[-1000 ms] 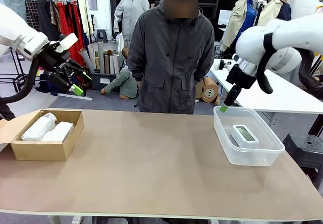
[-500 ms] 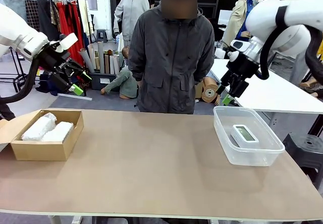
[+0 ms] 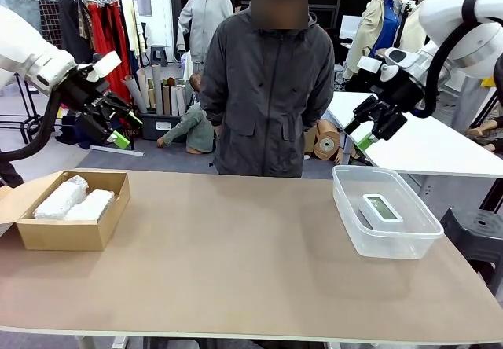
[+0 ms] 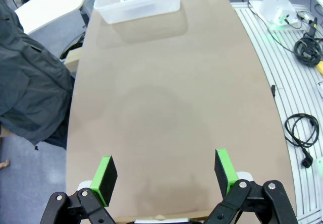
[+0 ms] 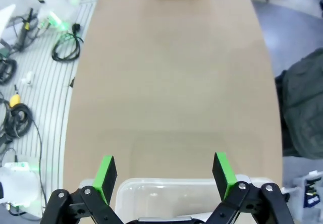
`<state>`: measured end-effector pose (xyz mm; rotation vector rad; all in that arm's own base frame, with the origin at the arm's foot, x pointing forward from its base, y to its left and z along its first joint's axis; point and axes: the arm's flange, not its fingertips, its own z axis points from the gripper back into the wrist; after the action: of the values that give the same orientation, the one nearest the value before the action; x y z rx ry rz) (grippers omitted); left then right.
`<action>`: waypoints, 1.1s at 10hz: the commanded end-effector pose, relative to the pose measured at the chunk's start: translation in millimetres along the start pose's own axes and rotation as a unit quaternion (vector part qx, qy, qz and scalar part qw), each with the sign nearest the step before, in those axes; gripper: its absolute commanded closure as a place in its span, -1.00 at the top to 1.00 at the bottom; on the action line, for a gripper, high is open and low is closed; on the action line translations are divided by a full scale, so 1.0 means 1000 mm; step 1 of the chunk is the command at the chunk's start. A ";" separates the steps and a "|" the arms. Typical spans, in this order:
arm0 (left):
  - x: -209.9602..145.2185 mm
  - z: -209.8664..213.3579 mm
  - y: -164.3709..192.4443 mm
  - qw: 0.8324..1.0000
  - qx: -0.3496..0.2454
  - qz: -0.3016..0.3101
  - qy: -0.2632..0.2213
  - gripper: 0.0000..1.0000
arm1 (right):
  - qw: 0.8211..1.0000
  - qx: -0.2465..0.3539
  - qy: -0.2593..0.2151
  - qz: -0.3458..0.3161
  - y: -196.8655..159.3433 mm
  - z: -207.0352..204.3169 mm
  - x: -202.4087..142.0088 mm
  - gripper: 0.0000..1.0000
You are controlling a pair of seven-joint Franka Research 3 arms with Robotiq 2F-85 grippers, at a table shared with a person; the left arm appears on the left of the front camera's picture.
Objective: Separate and place wrapped and unwrapped clocks.
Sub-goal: If the picked Digital clock is wrapped, place it in the Package Box ; if not, place it in the Organizing box.
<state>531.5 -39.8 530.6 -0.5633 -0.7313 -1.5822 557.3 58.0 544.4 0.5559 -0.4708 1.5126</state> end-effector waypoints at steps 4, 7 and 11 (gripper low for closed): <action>0.000 0.002 -0.002 1.000 -0.001 -0.002 0.000 1.00 | 1.000 0.006 0.007 0.007 0.001 -0.006 0.005 1.00; 0.000 0.002 -0.002 1.000 -0.001 -0.002 0.000 1.00 | 0.998 -0.047 -0.048 0.017 -0.017 -0.030 -0.024 1.00; 0.000 0.002 -0.002 1.000 -0.001 -0.002 0.000 1.00 | 0.993 -0.059 -0.104 0.008 -0.022 -0.031 -0.031 1.00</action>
<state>531.5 -39.8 530.6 -0.5632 -0.7314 -1.5821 584.2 54.5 502.1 0.5771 -0.6733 1.4370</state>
